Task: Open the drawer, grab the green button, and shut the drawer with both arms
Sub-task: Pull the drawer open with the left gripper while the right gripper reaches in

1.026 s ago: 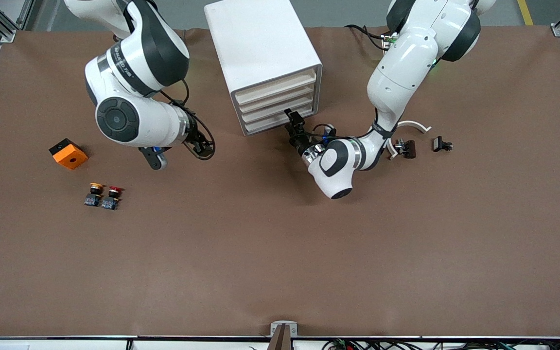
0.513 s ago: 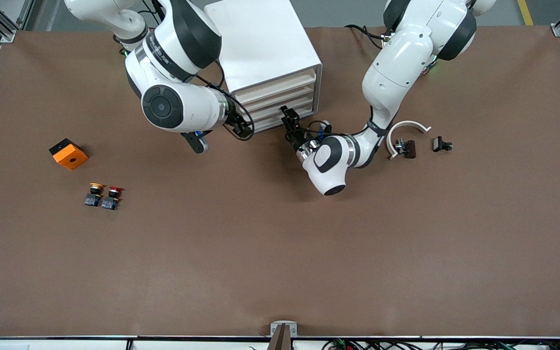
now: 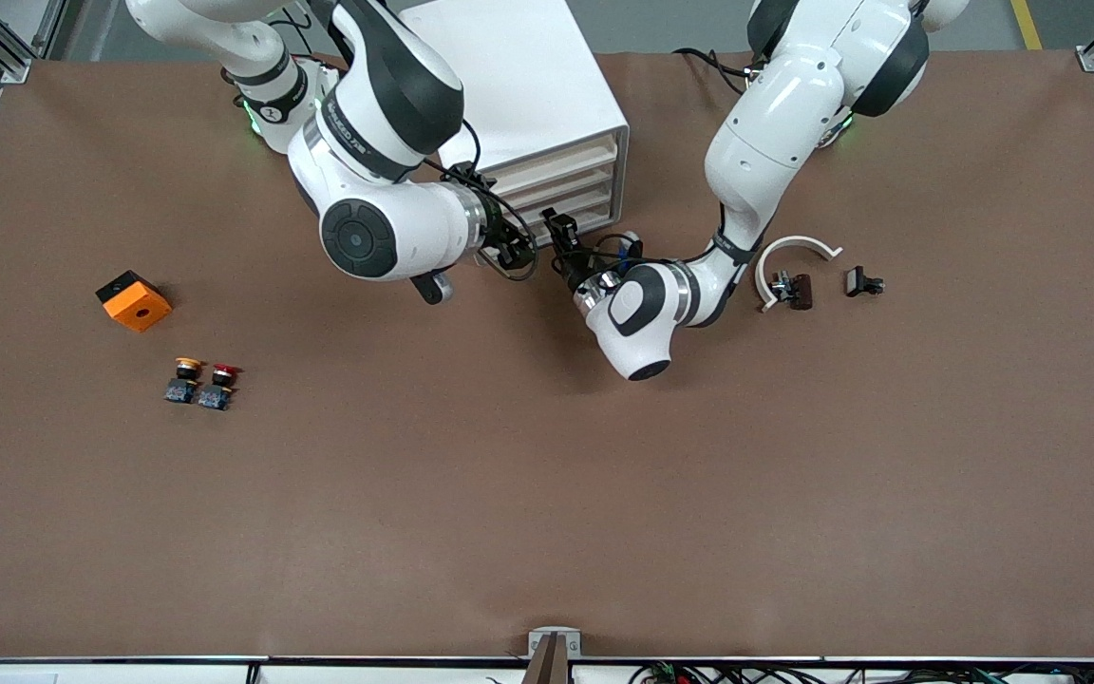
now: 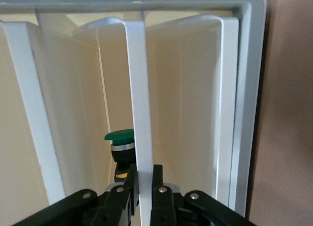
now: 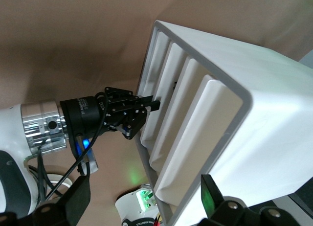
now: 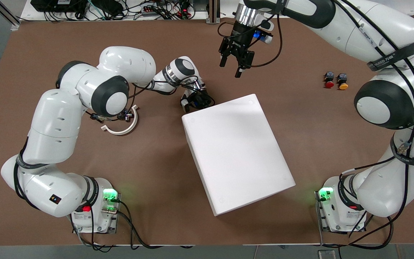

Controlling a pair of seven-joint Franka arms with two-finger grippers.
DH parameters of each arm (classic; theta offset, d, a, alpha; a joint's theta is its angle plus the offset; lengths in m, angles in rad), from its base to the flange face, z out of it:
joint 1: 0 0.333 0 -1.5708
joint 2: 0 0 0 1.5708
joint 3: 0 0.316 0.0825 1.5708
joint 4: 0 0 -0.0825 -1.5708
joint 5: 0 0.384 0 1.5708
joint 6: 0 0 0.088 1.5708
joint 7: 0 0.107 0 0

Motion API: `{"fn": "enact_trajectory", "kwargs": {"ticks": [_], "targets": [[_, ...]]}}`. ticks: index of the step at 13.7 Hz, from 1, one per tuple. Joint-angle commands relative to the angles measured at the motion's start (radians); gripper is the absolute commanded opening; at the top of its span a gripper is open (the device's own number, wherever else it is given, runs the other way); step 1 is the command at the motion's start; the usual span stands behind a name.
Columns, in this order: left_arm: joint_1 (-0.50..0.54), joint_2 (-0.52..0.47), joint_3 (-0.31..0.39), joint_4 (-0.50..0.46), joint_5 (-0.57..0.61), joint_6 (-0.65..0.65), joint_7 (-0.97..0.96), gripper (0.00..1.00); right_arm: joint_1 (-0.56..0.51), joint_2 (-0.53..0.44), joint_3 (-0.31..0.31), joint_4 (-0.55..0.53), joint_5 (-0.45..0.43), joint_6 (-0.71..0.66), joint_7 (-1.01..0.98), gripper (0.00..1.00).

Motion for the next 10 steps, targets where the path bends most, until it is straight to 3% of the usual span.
{"fn": "enact_trajectory", "kwargs": {"ticks": [1,10], "targets": [[0.008,0.007,0.002,0.015,-0.018,0.005,-0.001,0.0,0.0,0.024,-0.006,0.041,0.01,0.006,0.02,1.0],[0.11,0.01,0.024,0.067,-0.011,0.009,0.018,0.0,-0.015,0.044,-0.01,0.069,-0.02,0.002,0.005,1.0]]}}
